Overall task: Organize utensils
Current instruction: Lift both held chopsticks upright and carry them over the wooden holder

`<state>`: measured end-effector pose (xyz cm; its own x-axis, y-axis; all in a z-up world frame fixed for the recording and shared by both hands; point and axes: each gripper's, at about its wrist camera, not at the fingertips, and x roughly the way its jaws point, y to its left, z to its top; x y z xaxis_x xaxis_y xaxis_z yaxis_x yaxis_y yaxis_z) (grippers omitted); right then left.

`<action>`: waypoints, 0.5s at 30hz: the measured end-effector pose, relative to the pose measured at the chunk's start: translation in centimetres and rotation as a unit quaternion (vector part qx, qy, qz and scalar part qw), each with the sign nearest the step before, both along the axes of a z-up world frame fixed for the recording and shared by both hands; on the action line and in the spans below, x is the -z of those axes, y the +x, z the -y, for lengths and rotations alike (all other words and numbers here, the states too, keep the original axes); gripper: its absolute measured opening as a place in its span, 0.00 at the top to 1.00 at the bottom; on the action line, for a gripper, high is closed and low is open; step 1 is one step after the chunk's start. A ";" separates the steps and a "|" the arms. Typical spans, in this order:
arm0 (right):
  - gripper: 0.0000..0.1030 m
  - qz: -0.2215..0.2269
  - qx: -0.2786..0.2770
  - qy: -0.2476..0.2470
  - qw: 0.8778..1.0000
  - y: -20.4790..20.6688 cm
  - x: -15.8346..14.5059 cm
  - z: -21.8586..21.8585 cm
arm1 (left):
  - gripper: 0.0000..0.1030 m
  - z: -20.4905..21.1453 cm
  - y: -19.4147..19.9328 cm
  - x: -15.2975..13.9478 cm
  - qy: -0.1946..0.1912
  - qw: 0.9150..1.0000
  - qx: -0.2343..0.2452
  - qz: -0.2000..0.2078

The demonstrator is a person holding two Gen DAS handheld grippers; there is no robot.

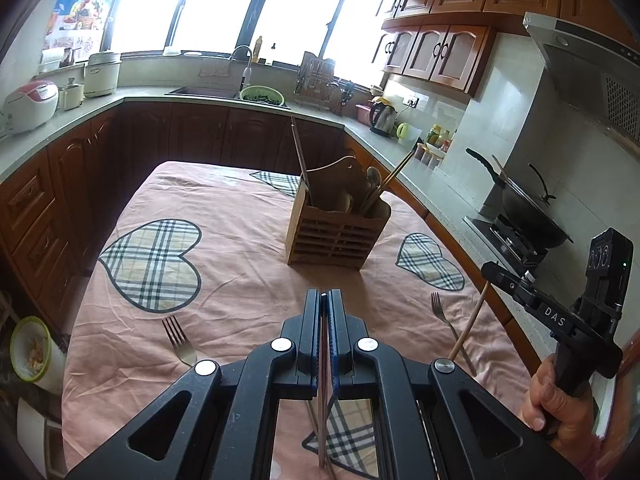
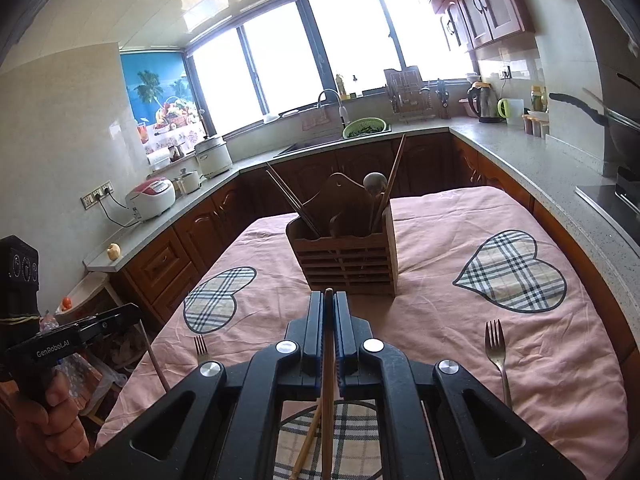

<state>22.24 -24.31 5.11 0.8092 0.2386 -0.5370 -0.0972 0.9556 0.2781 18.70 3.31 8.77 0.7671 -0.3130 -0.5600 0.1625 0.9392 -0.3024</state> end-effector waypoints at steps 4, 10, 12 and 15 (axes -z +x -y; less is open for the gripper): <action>0.96 0.005 0.002 0.002 1.000 -0.1 -0.3 0.3 | 0.98 -0.2 0.1 -0.4 0.000 1.000 -0.002 0.005; 0.96 0.015 0.003 0.004 1.000 0.0 -0.9 0.6 | 0.98 -0.6 0.3 -1.0 -0.002 1.000 -0.004 0.018; 0.96 0.018 0.004 0.003 1.000 0.1 -1.0 0.7 | 0.98 -0.7 0.4 -1.3 -0.002 1.000 -0.005 0.023; 0.96 0.022 0.006 0.003 1.000 0.2 -1.3 0.8 | 0.98 -0.9 0.6 -1.6 -0.002 0.999 -0.007 0.032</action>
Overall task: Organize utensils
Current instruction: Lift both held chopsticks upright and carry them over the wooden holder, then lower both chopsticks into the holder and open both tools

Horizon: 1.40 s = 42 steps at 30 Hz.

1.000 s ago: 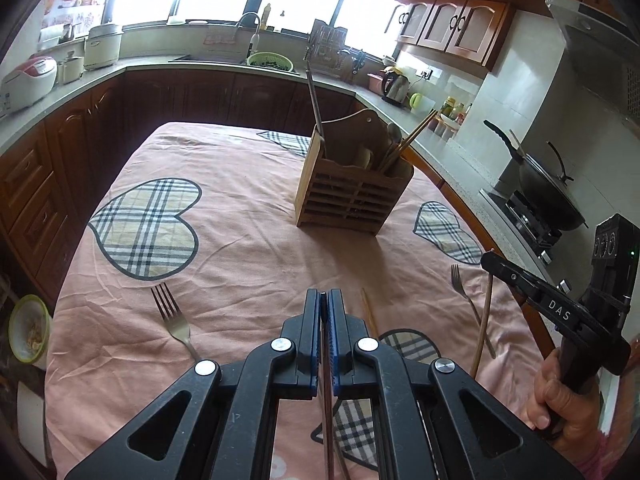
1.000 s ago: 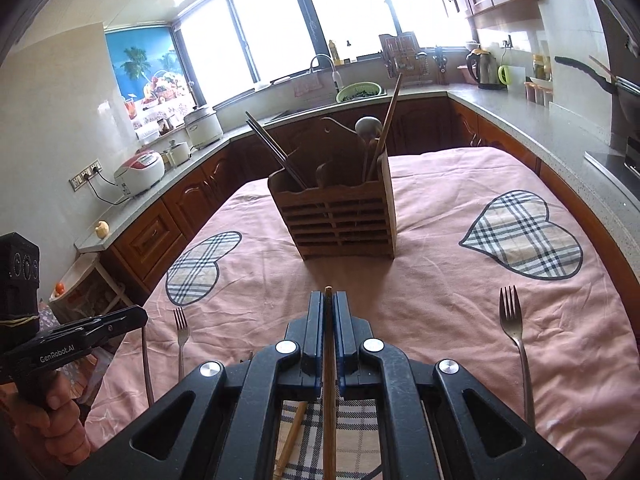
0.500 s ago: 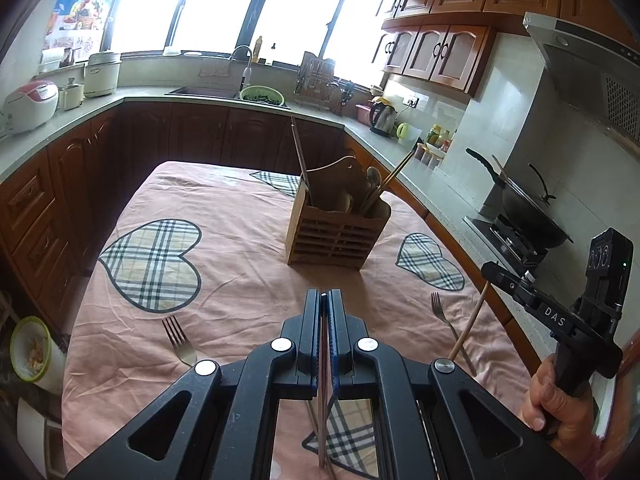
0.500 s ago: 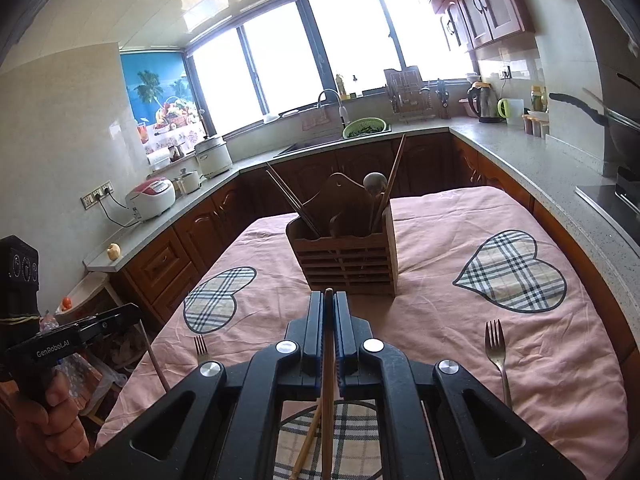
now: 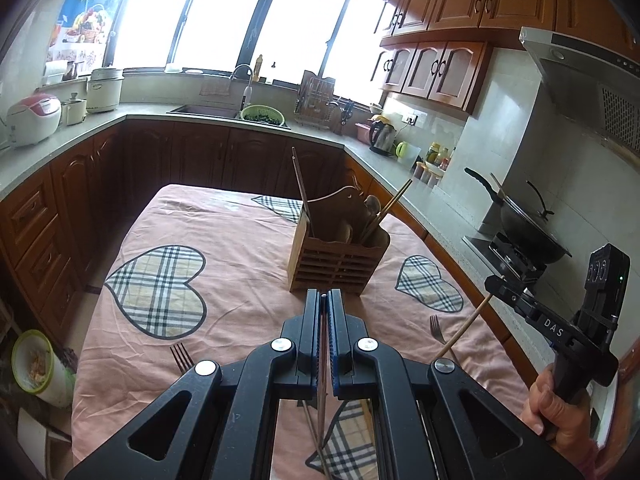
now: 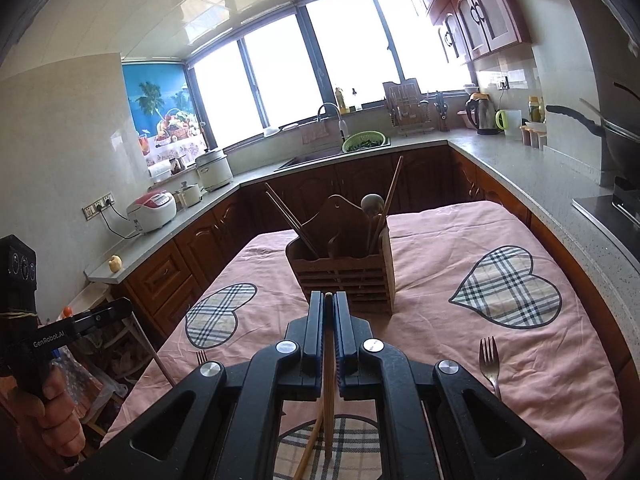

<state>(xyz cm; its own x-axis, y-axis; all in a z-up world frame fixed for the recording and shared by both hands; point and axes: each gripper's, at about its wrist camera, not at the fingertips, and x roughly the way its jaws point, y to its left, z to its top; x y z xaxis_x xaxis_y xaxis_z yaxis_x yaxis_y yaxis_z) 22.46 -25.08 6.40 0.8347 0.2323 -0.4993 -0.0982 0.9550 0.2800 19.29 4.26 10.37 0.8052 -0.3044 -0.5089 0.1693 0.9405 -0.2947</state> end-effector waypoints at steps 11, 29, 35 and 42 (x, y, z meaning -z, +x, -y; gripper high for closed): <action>0.96 0.014 0.003 -0.005 1.000 1.5 -0.9 0.5 | 0.98 -0.5 1.9 -1.2 -0.001 1.000 -0.011 0.026; 0.96 0.062 0.019 -0.006 0.998 6.4 -4.3 2.2 | 0.98 -0.4 7.6 -3.4 -0.009 0.996 -0.018 0.086; 0.96 0.087 0.029 -0.005 0.996 8.7 -5.8 2.9 | 0.98 -0.2 10.4 -3.5 -0.005 0.995 -0.024 0.100; 0.96 0.105 0.038 0.000 0.994 11.9 -7.0 3.6 | 0.98 0.5 14.2 -3.8 -0.008 0.993 -0.033 0.116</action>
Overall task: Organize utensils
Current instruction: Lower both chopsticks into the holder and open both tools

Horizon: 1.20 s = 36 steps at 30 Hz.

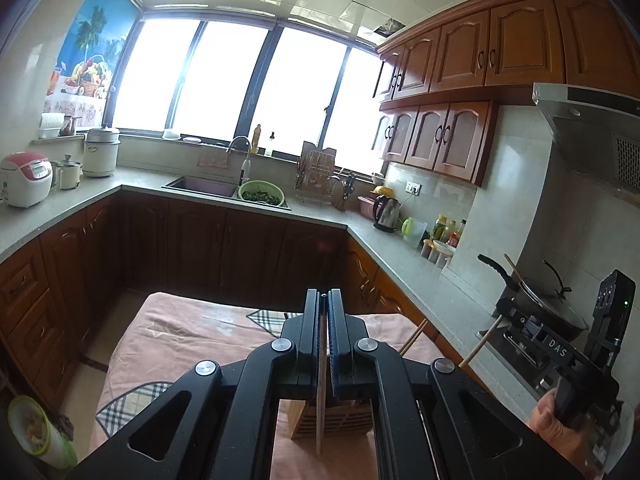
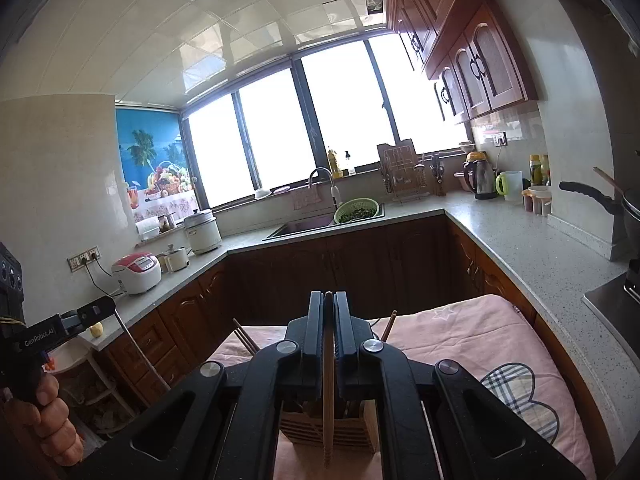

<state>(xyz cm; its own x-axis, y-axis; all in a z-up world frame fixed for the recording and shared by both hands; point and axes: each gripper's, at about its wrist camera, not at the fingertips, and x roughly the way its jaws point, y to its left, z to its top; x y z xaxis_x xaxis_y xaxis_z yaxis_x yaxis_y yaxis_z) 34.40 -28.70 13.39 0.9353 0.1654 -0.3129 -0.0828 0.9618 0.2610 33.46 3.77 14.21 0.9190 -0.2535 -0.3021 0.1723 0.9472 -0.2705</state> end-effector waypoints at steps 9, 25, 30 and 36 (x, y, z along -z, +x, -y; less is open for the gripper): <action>0.96 0.027 0.015 -0.005 1.000 3.9 -1.4 0.5 | 0.98 1.5 6.8 1.5 -0.014 1.000 -0.023 0.013; 0.96 -0.039 0.023 0.011 0.999 7.3 7.1 0.7 | 0.98 4.5 15.3 9.9 -0.027 0.997 -0.040 -0.058; 0.96 -0.059 0.025 0.020 0.998 7.7 8.9 0.9 | 0.98 4.9 17.3 11.0 -0.026 0.996 -0.034 -0.083; 0.96 -0.058 0.028 0.018 0.998 7.7 8.8 0.9 | 0.98 4.1 18.0 10.5 -0.030 0.995 -0.037 -0.091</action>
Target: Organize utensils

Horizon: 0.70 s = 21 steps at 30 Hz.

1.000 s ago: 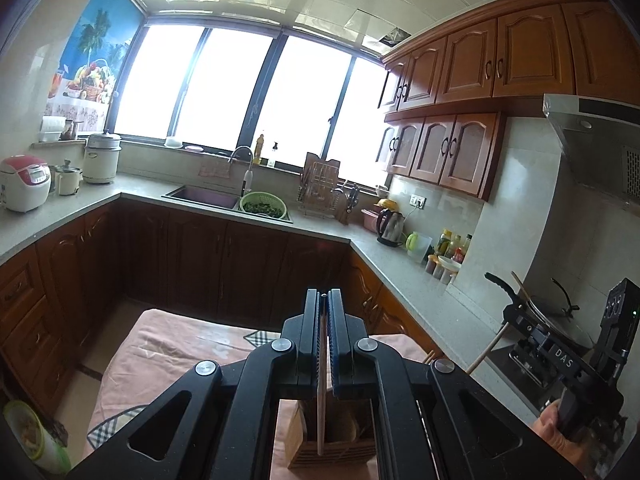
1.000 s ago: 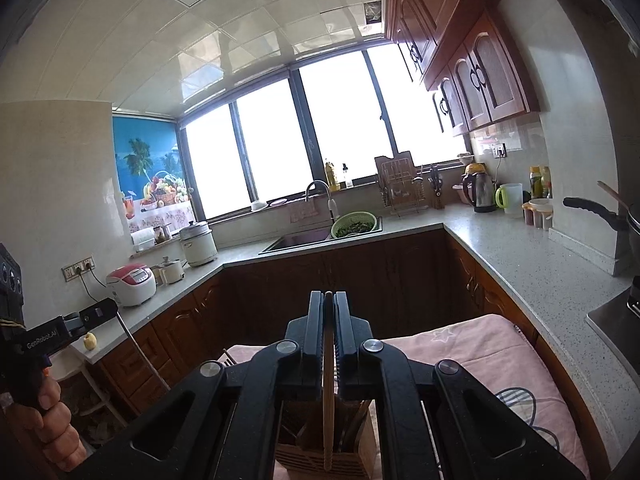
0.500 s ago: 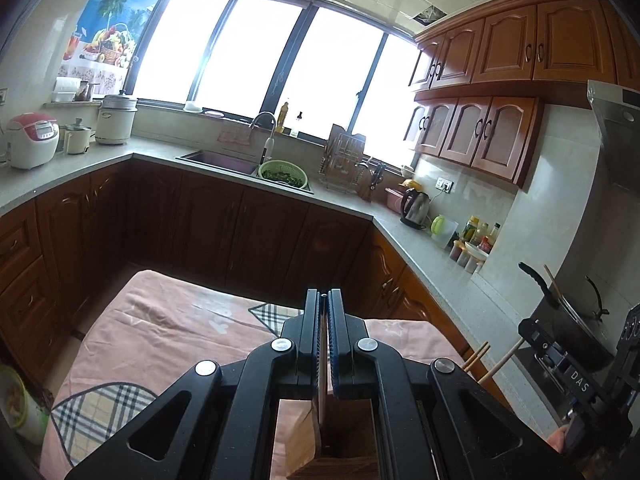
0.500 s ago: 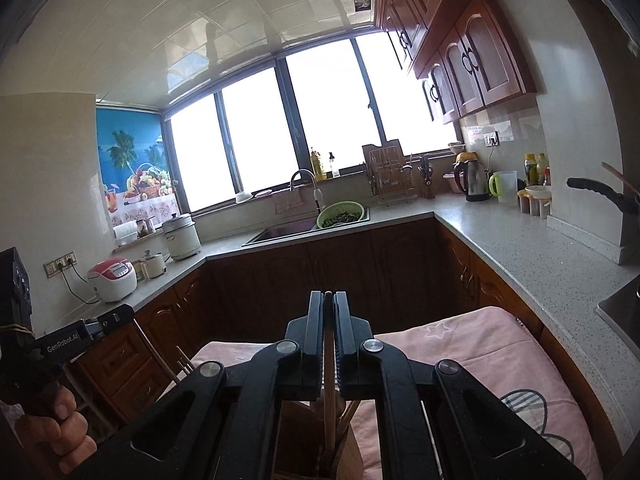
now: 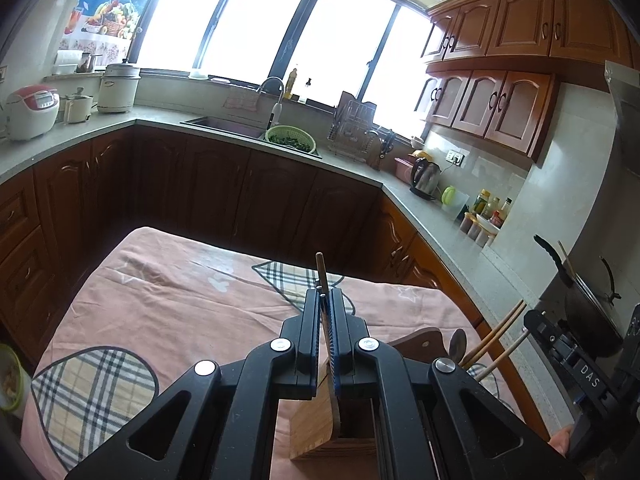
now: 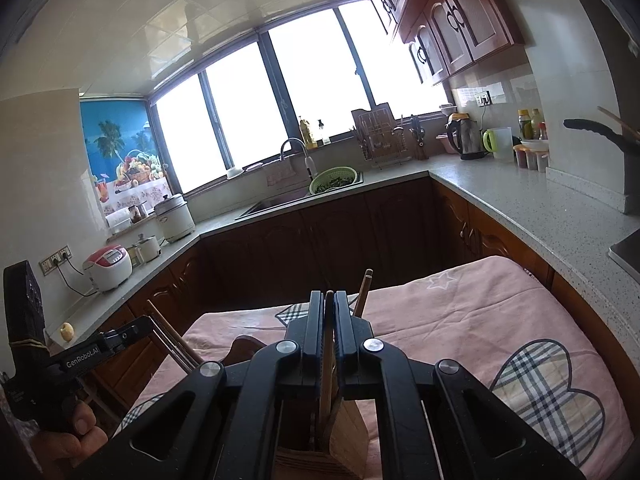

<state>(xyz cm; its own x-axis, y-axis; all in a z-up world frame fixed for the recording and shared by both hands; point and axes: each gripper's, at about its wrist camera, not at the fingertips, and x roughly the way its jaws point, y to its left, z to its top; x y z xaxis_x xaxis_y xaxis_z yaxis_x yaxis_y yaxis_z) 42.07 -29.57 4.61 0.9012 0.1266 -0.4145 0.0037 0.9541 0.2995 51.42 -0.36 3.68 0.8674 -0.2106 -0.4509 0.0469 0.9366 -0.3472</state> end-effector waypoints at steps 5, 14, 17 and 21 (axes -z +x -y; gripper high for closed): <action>0.96 -0.004 0.000 0.002 1.000 0.2 -0.1 -0.1 | 0.97 -0.4 0.0 0.1 0.001 1.000 0.002 -0.001; 0.82 -0.005 -0.006 0.001 1.000 0.2 -0.1 -0.3 | 0.78 -1.1 -1.4 0.0 0.005 1.000 0.002 0.000; 0.41 0.011 -0.003 0.012 1.000 -0.6 -0.4 -0.1 | 0.64 -1.1 -2.3 -0.1 0.009 1.000 -0.004 0.007; 0.28 0.020 0.002 0.026 0.999 -1.4 -0.8 0.3 | 0.42 -1.3 -3.4 0.0 0.010 1.000 -0.010 0.007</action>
<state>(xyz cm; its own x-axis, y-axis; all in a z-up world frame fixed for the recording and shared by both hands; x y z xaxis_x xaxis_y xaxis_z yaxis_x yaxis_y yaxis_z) 40.66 -29.89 5.36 0.9177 0.1422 -0.3709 -0.0048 0.9376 0.3477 47.99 0.93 3.69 0.8772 -0.1845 -0.4432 0.0329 0.9441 -0.3279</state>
